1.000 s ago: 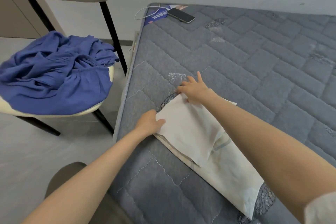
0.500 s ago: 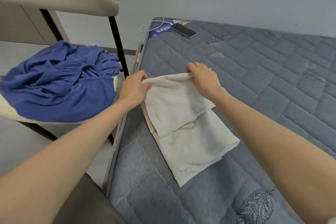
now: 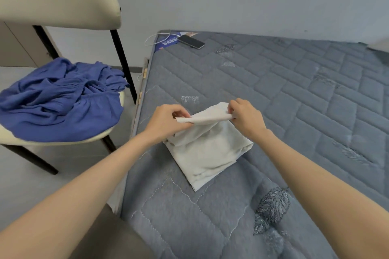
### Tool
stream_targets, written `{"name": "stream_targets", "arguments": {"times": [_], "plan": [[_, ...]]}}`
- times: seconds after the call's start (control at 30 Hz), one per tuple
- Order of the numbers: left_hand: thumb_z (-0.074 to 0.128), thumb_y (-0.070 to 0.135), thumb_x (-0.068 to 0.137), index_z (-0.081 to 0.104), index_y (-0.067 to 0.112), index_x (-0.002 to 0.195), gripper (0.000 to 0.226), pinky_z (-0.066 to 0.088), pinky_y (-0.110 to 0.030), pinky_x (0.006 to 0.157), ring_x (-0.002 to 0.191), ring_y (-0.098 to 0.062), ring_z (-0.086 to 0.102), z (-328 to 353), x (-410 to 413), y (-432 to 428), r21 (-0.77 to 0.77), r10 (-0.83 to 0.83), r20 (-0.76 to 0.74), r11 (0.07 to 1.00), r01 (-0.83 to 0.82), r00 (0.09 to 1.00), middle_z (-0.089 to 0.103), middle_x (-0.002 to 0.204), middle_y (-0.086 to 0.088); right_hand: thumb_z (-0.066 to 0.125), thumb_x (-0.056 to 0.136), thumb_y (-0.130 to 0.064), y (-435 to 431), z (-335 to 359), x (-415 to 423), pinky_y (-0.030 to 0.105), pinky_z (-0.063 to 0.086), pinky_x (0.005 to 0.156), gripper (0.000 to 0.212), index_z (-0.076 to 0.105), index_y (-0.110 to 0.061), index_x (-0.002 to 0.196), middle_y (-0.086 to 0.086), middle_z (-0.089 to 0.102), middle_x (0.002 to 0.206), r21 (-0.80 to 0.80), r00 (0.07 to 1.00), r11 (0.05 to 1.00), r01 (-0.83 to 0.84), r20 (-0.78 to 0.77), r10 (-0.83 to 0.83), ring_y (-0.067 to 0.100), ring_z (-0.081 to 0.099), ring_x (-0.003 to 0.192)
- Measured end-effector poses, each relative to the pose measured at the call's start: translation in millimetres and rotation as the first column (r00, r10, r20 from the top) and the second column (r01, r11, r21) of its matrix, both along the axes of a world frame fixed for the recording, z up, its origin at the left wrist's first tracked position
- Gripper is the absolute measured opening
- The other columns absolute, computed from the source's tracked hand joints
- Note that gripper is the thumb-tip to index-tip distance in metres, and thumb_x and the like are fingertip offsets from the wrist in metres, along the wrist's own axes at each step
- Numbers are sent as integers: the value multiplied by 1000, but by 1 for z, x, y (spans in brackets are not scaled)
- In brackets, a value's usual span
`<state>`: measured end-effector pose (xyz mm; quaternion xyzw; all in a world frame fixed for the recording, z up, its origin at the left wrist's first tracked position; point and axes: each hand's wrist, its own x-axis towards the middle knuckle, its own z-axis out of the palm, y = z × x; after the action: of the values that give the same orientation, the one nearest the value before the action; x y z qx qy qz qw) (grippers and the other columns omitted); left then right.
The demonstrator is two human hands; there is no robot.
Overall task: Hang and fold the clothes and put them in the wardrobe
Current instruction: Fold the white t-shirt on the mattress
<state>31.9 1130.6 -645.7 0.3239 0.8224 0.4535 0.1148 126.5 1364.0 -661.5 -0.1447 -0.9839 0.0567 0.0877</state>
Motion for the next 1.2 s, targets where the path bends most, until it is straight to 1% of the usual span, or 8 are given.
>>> {"name": "stream_targets", "arguments": {"times": [0.23,0.53,0.67,0.77,0.87,0.93,1.03,1.2], "plan": [[81,21,67,68,26,69,14,37,-6,53,54,9,50,-29,47,6,-169,-221,64,959,229,973,61,62,17,45,80,4,-4,-20,50,30,32,61,28,53,-13,100,3,49,103,2,996,999,50,72,-50,23,45,97],[81,25,66,69,24,71,13,43,-16,62,60,5,53,-64,80,19,-266,-293,132,910,318,947,66,70,13,46,79,2,-2,-45,85,29,29,60,27,49,-14,100,5,44,108,22,982,998,51,180,-54,23,42,99],[78,56,62,70,22,73,37,43,-20,64,71,-1,56,-64,82,20,-434,-334,118,830,351,935,64,79,10,48,84,-2,-4,-42,77,29,30,68,18,52,-17,93,6,46,111,37,952,997,66,296,-74,25,45,104],[59,57,82,68,12,69,47,44,-33,71,83,-19,56,-60,80,24,-454,-231,-34,870,191,972,60,86,-7,45,87,-4,-6,-34,61,30,33,73,21,60,-14,96,6,52,110,46,956,993,110,267,-118,27,47,107],[47,32,96,65,15,108,28,35,-33,89,107,-23,42,-61,74,30,-384,-29,-272,920,-81,962,49,108,-5,42,88,-2,-14,-33,46,33,39,73,31,58,-15,111,4,54,117,-146,989,979,139,72,-130,25,46,113],[40,27,97,50,16,129,35,27,-33,99,119,-25,34,-68,76,39,-432,36,-350,880,-195,936,40,128,-6,40,92,-4,-20,-40,35,35,39,86,40,54,-18,127,2,49,135,-265,998,962,60,16,-58,22,40,127],[26,36,101,15,17,149,54,2,-45,116,142,-25,11,-85,85,55,-560,60,-322,793,-241,945,12,156,-8,35,99,-13,-30,-60,22,37,20,114,45,40,-22,143,1,31,153,-262,994,962,-76,61,95,22,21,143],[14,44,100,-3,25,151,57,-11,-50,116,146,-24,-4,-117,77,52,-564,110,-338,771,-295,935,-5,160,-3,22,102,-42,-26,-95,20,48,-6,116,47,14,-44,148,-11,5,160,-152,987,988,8,162,17,22,-2,148]]}}
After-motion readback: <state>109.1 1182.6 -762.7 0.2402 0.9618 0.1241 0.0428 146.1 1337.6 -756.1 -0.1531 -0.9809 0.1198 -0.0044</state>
